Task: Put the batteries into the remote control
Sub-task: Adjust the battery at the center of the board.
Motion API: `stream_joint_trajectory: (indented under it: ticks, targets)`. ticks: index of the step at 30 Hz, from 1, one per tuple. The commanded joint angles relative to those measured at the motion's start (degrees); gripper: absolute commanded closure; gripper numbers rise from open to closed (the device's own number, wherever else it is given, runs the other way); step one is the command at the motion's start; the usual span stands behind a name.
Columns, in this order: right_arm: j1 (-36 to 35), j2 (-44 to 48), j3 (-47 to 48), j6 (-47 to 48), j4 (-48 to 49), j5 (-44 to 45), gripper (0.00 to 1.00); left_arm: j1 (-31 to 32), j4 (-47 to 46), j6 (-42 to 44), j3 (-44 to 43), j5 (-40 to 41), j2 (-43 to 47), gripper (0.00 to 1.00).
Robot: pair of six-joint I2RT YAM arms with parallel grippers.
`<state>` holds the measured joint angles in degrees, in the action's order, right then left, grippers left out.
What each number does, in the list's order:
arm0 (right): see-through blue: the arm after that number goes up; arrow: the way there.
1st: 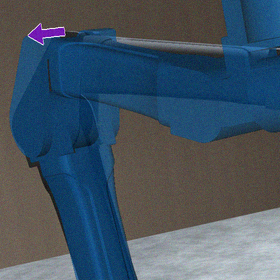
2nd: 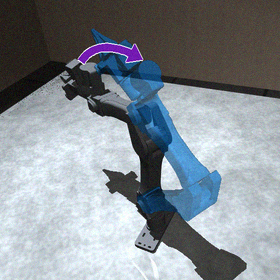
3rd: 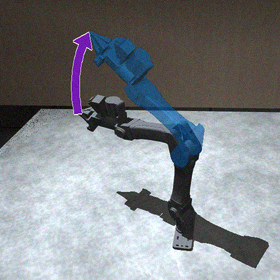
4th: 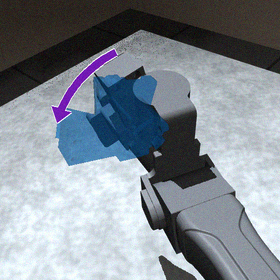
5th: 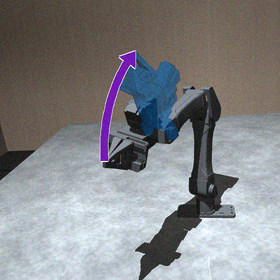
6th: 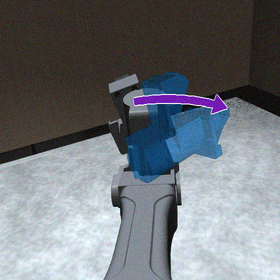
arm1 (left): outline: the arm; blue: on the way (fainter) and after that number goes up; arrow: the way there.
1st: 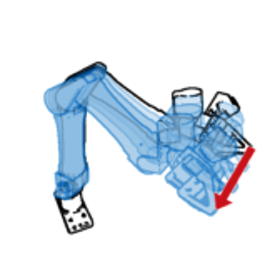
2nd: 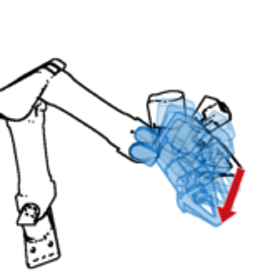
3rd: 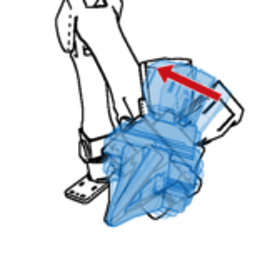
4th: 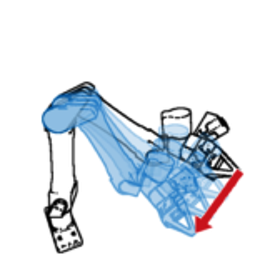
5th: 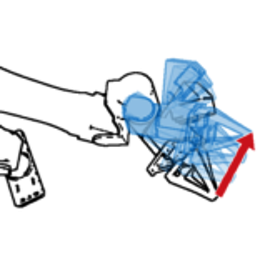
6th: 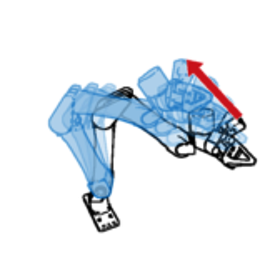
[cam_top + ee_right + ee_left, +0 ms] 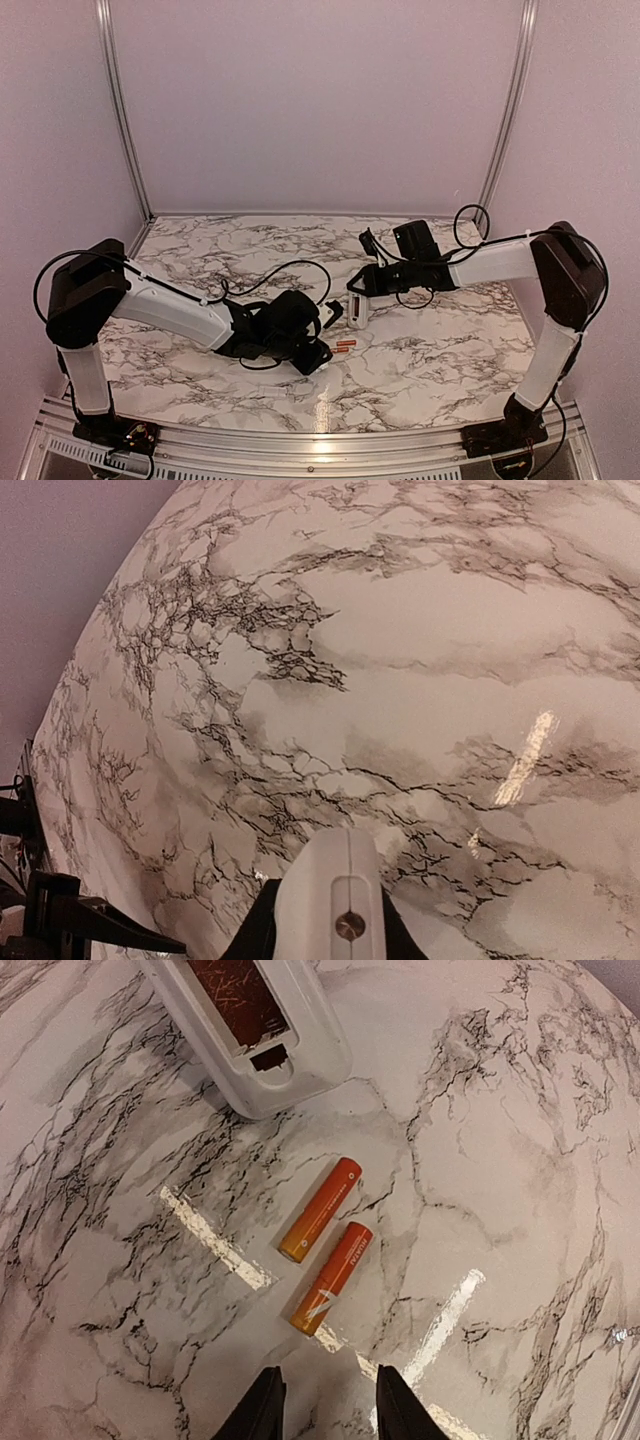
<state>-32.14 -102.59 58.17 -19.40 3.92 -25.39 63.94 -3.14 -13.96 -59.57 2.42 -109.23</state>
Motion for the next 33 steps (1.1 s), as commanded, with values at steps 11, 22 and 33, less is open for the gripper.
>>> stream_joint_trajectory:
  ticks: [11, 22, 33]
  targets:
    - [-1.94, 1.31, -5.18, 0.58, -0.32, -1.00, 1.00, 0.53, -0.76, -3.20, -4.13, 4.07, -5.95, 0.67]
    - [-3.66, 4.22, -10.93, -2.62, 2.33, -3.10, 1.00, -0.78, -0.50, -4.44, -5.55, 7.29, -7.83, 0.69]
    - [-6.50, 3.95, -12.56, -7.03, 6.22, -4.36, 1.00, -2.47, -1.91, -3.53, -5.69, 5.82, -8.27, 0.67]
